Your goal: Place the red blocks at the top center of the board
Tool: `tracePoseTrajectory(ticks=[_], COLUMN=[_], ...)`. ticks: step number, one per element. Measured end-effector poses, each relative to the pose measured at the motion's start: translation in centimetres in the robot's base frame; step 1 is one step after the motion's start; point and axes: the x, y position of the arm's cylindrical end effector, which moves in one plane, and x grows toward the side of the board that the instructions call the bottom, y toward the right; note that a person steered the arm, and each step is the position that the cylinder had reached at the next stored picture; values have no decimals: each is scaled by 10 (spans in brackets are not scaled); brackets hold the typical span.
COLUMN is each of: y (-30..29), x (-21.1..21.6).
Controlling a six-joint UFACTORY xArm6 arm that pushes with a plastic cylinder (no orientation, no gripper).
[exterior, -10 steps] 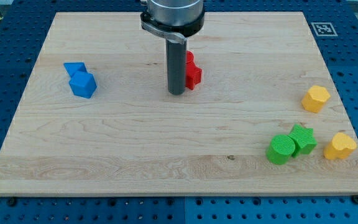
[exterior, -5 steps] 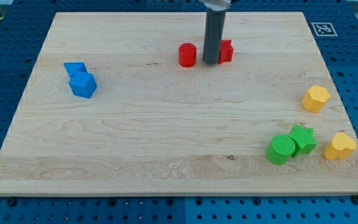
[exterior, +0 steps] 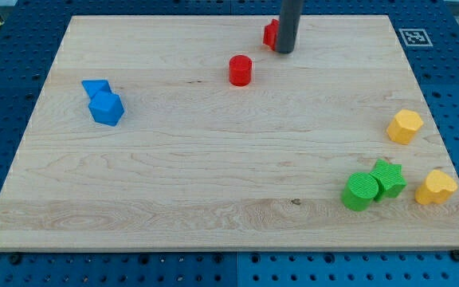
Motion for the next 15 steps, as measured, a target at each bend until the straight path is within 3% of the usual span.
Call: tracePoseTrajectory(ticks=[1,3,5,6,7,9,11,13,15], y=[9,30,-82,-90,-123,-116,-119,-79,-108], x=[14,88,90,103,93,32,102,31,26])
